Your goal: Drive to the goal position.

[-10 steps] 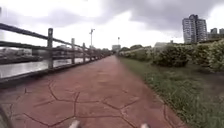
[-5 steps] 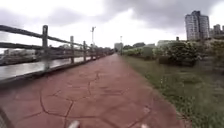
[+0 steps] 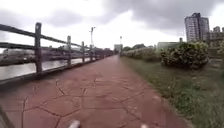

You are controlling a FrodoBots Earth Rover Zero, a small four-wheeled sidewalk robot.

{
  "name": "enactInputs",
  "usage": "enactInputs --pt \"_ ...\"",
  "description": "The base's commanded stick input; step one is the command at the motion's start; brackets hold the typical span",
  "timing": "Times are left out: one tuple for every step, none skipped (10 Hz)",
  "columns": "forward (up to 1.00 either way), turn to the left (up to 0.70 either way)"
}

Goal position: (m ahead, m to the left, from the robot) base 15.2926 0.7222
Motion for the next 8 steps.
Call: enactInputs --pt "0.70 0.00" --pt "0.70 0.00" --pt "0.70 0.00" --pt "0.70 0.00" --pt "0.70 0.00" --pt "0.70 0.00" --pt "0.70 0.00" --pt "0.70 0.00"
